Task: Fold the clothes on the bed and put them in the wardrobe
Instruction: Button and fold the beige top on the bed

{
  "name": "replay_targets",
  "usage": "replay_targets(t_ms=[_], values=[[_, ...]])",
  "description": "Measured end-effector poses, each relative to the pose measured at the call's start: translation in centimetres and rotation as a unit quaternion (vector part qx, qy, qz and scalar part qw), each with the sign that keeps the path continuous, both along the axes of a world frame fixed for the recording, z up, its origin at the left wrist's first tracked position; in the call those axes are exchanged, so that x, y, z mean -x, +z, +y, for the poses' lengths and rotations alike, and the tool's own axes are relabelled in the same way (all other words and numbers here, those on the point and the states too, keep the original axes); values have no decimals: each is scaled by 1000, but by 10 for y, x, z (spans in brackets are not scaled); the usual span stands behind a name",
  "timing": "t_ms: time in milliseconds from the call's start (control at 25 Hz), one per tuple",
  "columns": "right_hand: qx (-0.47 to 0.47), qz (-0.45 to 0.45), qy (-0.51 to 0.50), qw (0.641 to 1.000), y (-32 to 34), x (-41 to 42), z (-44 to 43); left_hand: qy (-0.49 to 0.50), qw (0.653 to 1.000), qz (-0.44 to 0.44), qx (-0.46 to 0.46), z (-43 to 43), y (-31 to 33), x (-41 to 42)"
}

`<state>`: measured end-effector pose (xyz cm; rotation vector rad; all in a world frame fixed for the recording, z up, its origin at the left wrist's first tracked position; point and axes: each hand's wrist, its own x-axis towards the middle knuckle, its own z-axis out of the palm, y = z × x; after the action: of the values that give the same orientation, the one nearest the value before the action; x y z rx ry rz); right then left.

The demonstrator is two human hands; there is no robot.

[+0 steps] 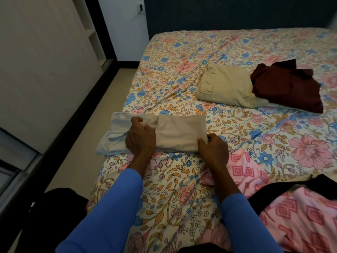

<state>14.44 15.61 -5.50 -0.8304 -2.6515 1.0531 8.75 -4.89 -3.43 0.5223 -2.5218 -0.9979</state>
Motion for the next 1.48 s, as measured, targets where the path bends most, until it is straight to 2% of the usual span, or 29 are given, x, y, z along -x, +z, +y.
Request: replay_targets(t_ms=[80,160,240,280,360,440,520,640,760,840,880,960,1040,1160,1240,1280,1320,1360,1400,1440,1480], values=[[5,-15,-12,1000,-1,2,-4,-72,992,67,77,6,4,-1],[28,-29,-9,999,1,4,-6,-246,952,100,152,15,0,-9],[145,1,2,989,8,4,-3,-365,919,50,143,13,-6,-23],[226,27,-3,974,15,5,-3,-379,918,33,111,5,-8,-29],[332,86,-15,939,34,5,-11,-314,944,72,71,-21,-10,-34],[346,142,-11,927,52,8,-36,-176,977,92,75,-60,-7,-32],[342,180,16,922,66,15,-73,-68,996,13,51,-105,0,-22],[249,208,57,944,85,27,-144,-25,992,-95,-78,-165,-4,-8],[143,230,138,953,85,45,-226,-23,955,-107,-276,-193,-20,-4],[105,173,214,956,66,55,-269,-2,875,-108,-471,-190,-21,-3],[90,136,242,957,53,57,-284,13,845,-116,-522,-187,-20,0],[65,105,268,956,30,54,-297,44,840,-131,-525,-186,-22,9],[42,143,275,950,14,51,-299,66,834,-134,-531,-185,-23,18],[35,181,319,930,15,49,-302,63,800,-119,-585,-183,-24,28],[38,199,280,938,22,48,-301,52,790,-119,-599,-183,-26,30],[23,226,202,953,25,48,-295,46,802,-116,-585,-182,-26,29],[-2,230,86,969,24,50,-283,41,839,-113,-531,-182,-26,26],[-3,190,-32,981,21,54,-267,33,900,-106,-422,-180,-26,22],[35,104,-104,989,20,58,-250,27,960,-75,-267,-178,-23,15],[90,25,-118,989,16,63,-235,13,992,-15,-121,-175,-19,7],[152,-25,-92,984,16,68,-225,-18,998,49,-28,-172,-16,1]])
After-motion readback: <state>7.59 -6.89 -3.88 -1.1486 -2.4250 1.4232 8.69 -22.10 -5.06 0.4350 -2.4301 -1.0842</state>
